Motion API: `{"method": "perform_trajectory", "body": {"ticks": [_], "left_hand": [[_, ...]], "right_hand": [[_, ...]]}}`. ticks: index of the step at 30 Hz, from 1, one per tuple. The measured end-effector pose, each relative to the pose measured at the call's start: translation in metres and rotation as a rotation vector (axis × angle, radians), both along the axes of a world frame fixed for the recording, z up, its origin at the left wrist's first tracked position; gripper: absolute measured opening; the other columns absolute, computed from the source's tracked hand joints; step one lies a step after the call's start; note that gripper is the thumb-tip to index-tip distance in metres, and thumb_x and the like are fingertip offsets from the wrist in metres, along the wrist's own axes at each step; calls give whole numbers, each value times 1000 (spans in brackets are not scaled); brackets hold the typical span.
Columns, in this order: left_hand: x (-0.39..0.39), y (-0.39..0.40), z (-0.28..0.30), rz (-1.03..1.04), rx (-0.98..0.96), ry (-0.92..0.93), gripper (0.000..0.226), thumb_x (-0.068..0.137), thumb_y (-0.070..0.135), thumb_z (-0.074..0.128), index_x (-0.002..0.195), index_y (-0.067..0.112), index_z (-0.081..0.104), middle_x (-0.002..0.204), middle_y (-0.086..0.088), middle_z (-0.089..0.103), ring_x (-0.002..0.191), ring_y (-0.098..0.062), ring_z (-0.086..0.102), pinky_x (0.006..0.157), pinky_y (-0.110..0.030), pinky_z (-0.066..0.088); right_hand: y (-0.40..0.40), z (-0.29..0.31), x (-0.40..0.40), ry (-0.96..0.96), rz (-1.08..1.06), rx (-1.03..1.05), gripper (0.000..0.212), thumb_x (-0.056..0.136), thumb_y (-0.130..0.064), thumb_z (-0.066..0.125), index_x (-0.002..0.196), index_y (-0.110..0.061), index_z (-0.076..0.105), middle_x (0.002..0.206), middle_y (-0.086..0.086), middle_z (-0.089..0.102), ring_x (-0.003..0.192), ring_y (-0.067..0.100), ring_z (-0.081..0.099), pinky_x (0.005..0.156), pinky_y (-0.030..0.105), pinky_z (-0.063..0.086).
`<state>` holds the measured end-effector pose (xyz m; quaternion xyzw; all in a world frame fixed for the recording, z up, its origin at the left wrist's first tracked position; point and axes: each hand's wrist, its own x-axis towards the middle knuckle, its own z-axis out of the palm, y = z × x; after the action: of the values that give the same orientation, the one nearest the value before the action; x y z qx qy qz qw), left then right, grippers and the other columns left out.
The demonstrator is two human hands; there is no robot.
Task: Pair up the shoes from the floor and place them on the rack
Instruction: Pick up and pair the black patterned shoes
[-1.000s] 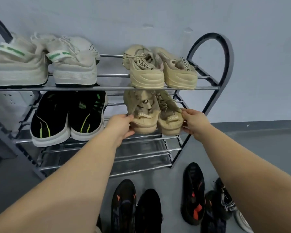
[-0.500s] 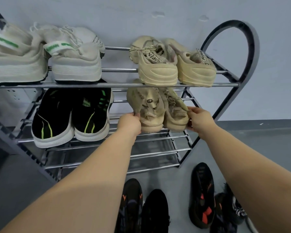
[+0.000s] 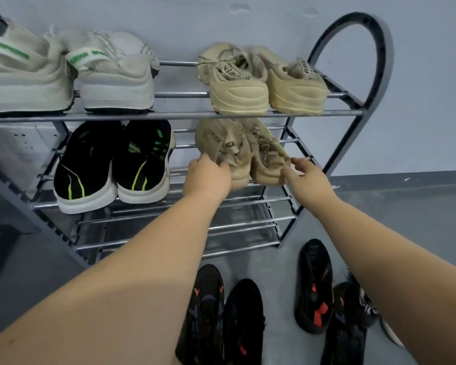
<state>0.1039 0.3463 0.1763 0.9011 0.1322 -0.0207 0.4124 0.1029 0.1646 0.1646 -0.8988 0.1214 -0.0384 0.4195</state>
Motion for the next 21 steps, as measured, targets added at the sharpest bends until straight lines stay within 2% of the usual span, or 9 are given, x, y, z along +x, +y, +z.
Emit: {"method": "perform_trajectory", "body": {"ticks": [2,5,7,10,14,19,21], "left_hand": [[-13,-15,3,-102,234,-84,52,94,39,40,136,9,40,140,-13,39,131,-31,36,106,-41,35],[-34,-44,6,-364,535,-206,65,94,44,40,147,12,21,155,-13,20,144,-31,13,119,-45,14],[-50,-64,7,-553,637,-251,71,94,47,39,151,15,11,159,-10,4,147,-28,-1,120,-44,3],[-79,-89,1,-806,748,-298,72,94,48,38,151,16,7,160,-9,-4,148,-26,-5,120,-42,0],[-110,-107,-22,-1030,882,-223,73,95,51,34,152,19,1,160,-7,-9,148,-25,-8,120,-40,-2],[-136,-122,-60,-1165,1045,-81,72,96,51,30,152,17,1,159,-9,-10,148,-25,-7,120,-40,-2],[-142,-132,-67,-1193,1044,-71,71,96,50,30,152,16,3,160,-10,-9,148,-25,-6,120,-40,-2]], "right_hand": [[-6,4,-22,19,97,-193,53,95,-43,46,143,-21,39,146,3,42,132,22,43,100,31,38],[-24,7,-57,57,222,-470,63,93,-43,49,147,-19,29,154,6,28,141,25,29,112,36,27],[-38,9,-84,104,251,-565,67,92,-45,50,149,-19,25,156,8,22,143,28,23,115,38,24],[-63,4,-124,169,263,-656,72,90,-48,50,150,-22,20,159,7,13,145,27,17,116,41,25],[-93,-15,-172,271,209,-694,73,91,-48,50,151,-23,16,159,8,10,145,30,17,114,44,29],[-124,-55,-215,433,117,-636,75,91,-47,49,152,-22,12,160,10,5,146,31,12,115,45,26],[-138,-70,-225,479,84,-613,74,92,-46,48,152,-21,12,160,10,5,146,31,12,116,44,25]]}}
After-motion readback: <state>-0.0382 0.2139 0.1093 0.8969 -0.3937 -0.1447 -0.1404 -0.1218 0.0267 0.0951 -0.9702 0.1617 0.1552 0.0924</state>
